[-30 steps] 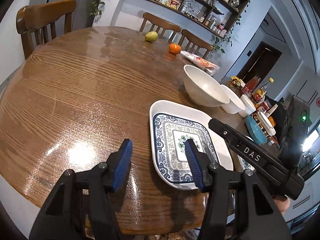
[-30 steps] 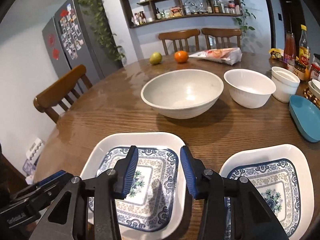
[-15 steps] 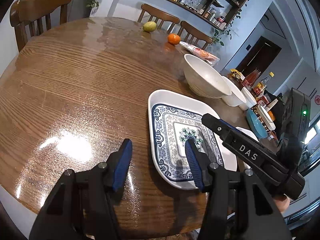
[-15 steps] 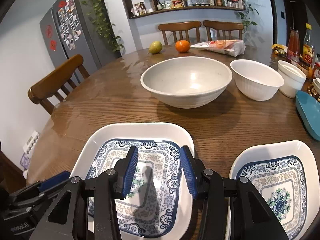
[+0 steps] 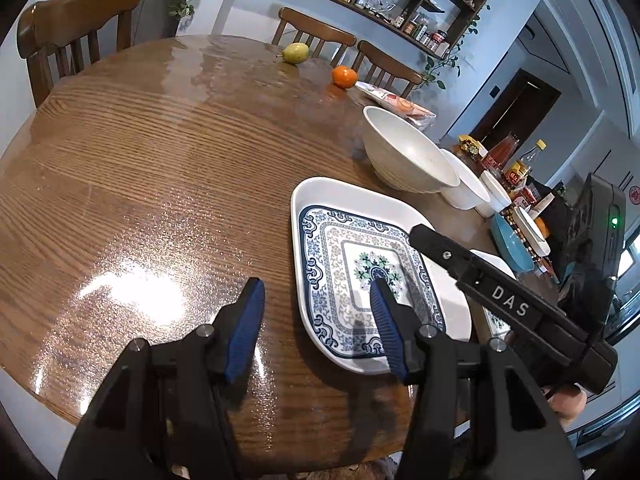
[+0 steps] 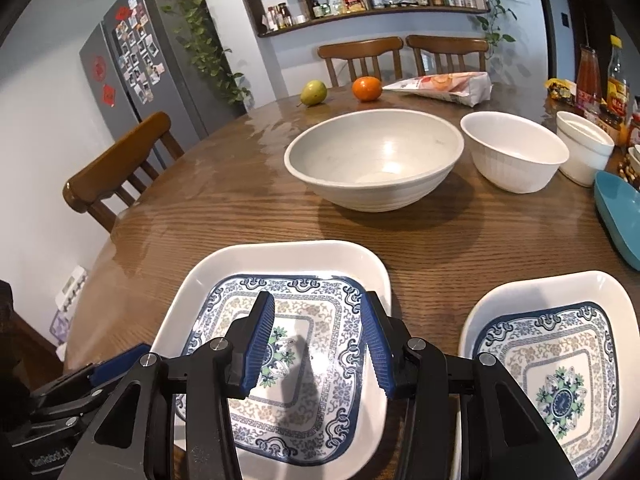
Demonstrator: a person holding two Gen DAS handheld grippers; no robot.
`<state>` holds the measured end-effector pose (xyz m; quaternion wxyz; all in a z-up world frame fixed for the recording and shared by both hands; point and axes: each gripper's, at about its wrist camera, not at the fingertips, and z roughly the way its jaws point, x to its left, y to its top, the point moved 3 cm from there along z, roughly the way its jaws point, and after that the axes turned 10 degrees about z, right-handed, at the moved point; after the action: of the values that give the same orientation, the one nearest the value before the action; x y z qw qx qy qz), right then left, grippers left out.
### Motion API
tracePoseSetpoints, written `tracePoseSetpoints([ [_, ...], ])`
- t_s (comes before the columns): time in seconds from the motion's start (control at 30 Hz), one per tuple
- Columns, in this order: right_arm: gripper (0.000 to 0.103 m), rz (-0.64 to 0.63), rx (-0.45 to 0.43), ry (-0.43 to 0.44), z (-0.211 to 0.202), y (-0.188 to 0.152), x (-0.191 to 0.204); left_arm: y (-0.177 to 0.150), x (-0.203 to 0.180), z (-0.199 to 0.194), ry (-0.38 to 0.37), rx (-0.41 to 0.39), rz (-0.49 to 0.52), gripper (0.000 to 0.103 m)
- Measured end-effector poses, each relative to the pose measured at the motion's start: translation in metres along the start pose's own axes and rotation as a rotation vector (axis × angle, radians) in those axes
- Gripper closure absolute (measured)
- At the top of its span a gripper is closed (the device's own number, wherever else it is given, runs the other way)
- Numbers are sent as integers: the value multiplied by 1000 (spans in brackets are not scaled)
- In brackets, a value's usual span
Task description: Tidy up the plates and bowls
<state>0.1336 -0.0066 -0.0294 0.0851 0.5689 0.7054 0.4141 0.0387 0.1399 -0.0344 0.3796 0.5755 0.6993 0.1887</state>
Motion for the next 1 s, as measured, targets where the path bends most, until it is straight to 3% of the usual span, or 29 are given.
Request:
tracePoseSetpoints([
  [0.3,57,12,-34,-28,-10,4,-6,1,-6,2,-24,-3,1,50],
  [1.0,44,-16,54,-27,15,-2,0,2,-12,11,-31,8,14,50],
])
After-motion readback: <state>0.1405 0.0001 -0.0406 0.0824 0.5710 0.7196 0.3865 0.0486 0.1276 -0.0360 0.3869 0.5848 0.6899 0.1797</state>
